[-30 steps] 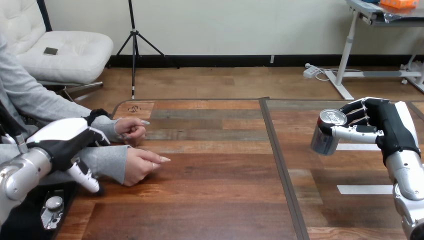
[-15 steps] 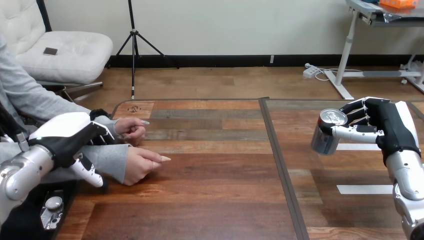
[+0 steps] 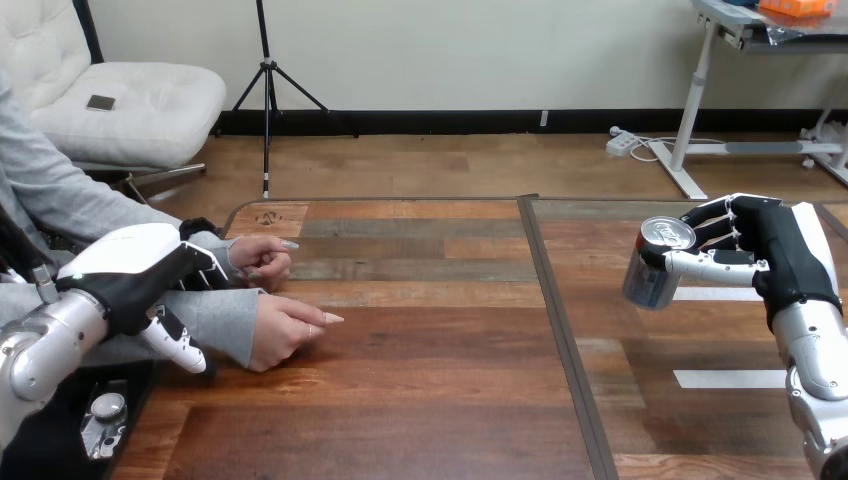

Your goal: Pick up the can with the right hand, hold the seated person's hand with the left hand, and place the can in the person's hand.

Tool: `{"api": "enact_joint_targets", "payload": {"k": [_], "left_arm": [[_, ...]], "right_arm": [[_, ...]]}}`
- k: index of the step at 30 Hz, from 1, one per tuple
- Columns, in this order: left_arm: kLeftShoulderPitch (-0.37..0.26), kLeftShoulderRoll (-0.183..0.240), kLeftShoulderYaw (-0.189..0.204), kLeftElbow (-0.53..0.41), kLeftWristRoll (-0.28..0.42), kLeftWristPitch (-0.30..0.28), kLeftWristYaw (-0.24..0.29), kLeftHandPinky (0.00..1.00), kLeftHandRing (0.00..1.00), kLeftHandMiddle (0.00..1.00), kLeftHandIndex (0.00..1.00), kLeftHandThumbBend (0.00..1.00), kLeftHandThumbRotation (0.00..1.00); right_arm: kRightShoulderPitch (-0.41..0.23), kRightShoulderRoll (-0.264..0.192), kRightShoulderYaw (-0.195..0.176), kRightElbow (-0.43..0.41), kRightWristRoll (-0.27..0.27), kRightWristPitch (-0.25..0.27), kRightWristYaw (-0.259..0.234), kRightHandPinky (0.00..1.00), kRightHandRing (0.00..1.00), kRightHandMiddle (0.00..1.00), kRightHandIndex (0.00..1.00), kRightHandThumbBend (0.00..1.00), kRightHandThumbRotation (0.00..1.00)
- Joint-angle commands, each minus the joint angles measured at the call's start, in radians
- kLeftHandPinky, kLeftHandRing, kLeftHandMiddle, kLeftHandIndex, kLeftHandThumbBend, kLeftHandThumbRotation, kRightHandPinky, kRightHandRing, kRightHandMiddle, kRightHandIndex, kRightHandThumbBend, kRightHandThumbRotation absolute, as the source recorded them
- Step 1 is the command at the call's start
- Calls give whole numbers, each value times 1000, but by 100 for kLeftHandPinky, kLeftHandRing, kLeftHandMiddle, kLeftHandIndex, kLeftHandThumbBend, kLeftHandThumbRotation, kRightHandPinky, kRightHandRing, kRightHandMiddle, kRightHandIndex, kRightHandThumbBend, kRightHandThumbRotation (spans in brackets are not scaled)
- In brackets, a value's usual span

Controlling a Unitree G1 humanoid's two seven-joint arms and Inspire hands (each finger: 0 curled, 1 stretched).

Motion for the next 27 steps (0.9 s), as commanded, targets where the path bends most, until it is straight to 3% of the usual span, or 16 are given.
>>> {"api": "enact_joint_targets", "payload": {"k": [1,10,27], "left_arm": [[-56,9,-2,-2,-7,-5,30,48,56,62,61,92,0],[-60,16,-16,-15,14,6,20,44,52,58,57,91,0],[-71,23,-62,-29,87,62,17,51,61,66,64,95,0]], "right_arm": [[-66,-8,-16,-45,14,-32,-9,38,40,44,44,80,0],[-67,-10,-14,-47,12,-32,-8,40,41,44,44,80,0],[-70,-10,-15,-44,12,-25,-9,38,41,44,44,81,0]]}}
